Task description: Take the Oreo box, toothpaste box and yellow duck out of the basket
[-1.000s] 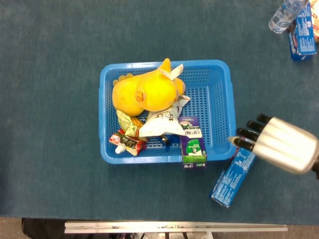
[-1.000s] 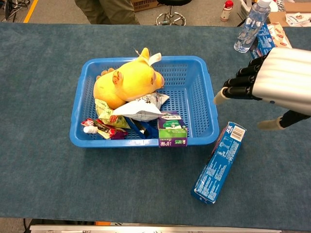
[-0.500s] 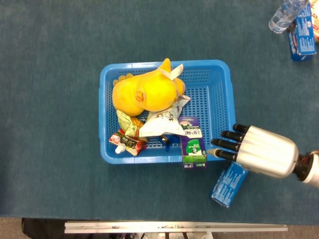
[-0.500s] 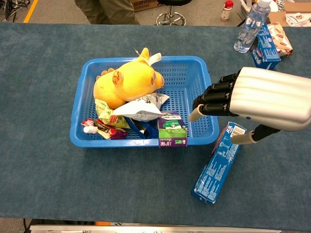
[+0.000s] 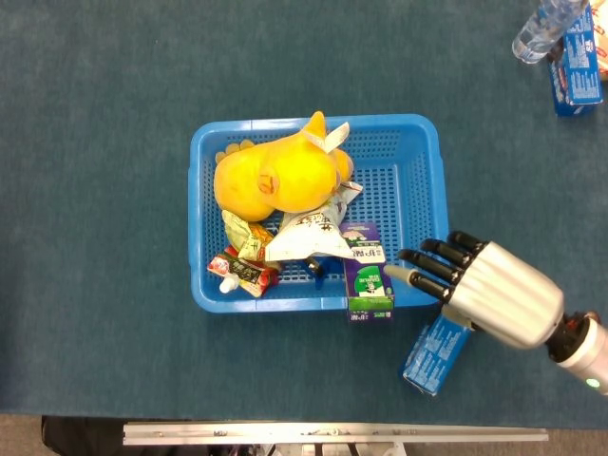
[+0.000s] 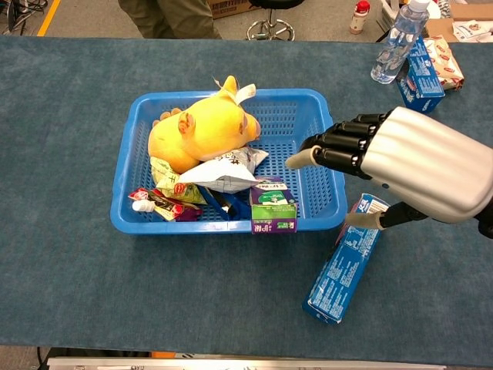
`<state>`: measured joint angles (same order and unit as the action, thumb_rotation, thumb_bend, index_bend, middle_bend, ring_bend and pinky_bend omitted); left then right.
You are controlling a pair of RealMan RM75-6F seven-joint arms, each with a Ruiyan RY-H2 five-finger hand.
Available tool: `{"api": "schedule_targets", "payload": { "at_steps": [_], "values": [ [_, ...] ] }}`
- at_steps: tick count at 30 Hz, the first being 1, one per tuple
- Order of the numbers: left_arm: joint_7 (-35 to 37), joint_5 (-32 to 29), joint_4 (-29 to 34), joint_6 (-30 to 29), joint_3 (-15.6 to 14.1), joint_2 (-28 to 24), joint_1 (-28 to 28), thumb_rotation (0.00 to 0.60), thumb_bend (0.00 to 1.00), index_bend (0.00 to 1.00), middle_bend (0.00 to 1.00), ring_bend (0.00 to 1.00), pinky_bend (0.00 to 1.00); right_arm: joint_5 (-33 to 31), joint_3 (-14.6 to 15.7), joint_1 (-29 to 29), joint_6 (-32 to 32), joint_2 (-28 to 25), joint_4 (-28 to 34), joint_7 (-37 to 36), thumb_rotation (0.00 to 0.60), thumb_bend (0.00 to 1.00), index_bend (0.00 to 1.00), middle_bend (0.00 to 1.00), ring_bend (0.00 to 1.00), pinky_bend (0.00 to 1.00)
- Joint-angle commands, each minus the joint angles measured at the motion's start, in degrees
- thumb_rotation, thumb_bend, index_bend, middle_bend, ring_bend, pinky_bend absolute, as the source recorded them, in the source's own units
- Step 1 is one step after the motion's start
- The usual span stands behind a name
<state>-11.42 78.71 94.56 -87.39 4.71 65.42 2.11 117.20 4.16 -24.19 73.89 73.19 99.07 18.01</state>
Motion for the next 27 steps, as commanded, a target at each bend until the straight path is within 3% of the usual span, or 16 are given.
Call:
{"api": "schedule_targets", "payload": {
  "at_steps": [1,14,27],
  "values": [
    [0.02,0.00,-0.01,0.02,-0.02,-0.01,0.00,0.600,0.36,0.31,0.31,0.29,0.51,-1.87,0.60,1.76,0.37,1.55,0.40,1.61,0.600,0.00,0.25,0.30,0.33,0.46],
    [0.20,0.15,0.07,-0.02,-0.03,-0.12,0.00,0.600,0.36,0.31,0.31,0.29,0.51,-4.95,1.42,4.55,3.47,8.85,-5.00,-3.26,0.600,0.00,0.25,0.30,0.33,0.46],
    [0.28,0.34,0.27,-0.09,-0.12,-0.26,-0.04,0.600,0.36,0.31,0.31,0.29,0.51,-5.21,2.05,4.54,6.26,16.24,-11.23,-12.72,0.600,0.00,0.25,0.31,0.36,0.46]
  ]
}}
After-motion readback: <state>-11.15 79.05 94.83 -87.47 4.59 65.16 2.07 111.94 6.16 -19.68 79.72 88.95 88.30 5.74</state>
